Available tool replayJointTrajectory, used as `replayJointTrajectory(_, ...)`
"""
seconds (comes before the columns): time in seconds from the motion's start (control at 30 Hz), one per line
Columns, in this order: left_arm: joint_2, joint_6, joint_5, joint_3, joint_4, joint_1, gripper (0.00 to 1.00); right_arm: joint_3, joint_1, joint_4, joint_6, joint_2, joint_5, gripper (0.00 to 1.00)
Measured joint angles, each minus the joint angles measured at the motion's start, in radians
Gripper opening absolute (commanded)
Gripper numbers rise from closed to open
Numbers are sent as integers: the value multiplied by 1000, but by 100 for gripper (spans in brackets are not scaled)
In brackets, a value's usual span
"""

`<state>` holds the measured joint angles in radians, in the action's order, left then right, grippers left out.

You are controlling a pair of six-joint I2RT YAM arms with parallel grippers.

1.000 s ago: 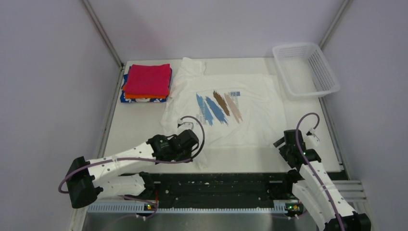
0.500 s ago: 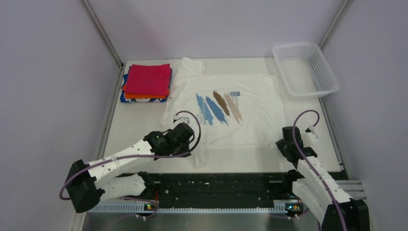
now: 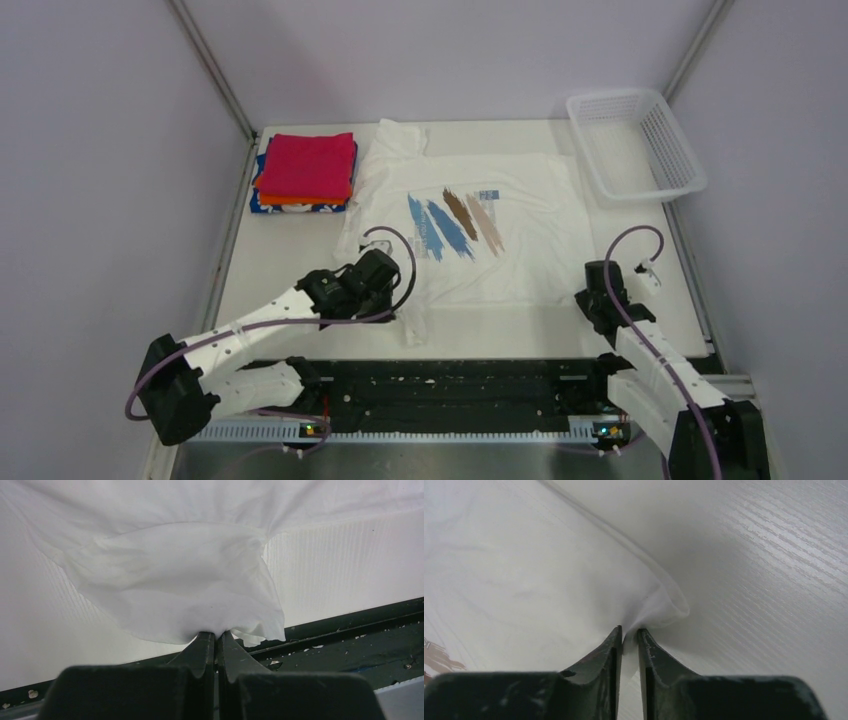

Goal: Fold and stack the t-shirts
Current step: Fold the flattened tshirt in 1/3 of the way

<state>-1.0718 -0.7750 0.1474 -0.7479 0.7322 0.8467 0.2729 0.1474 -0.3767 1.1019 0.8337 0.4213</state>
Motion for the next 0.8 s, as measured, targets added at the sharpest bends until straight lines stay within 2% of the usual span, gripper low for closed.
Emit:
replayJointTrajectory(0.03,0,2,-2,0,0,-3,0,0,0,6,0,6,2,2)
replayJointTrajectory(0.07,0,5,-2,0,0,-6,0,0,0,11,-2,11,3,0)
replayJointTrajectory(0.43,-48,56,-55,-59,-32,-89,0,69,0,-28,-106,62,-26,0)
replayJointTrajectory(0.67,-174,111,-92,-208,-63,-190,0,241,0,-29,-204,204,-65,0)
replayJointTrajectory(0.8,-273,137,-112,-324,-65,-286,0,336,0,-27,-247,298,-78,0)
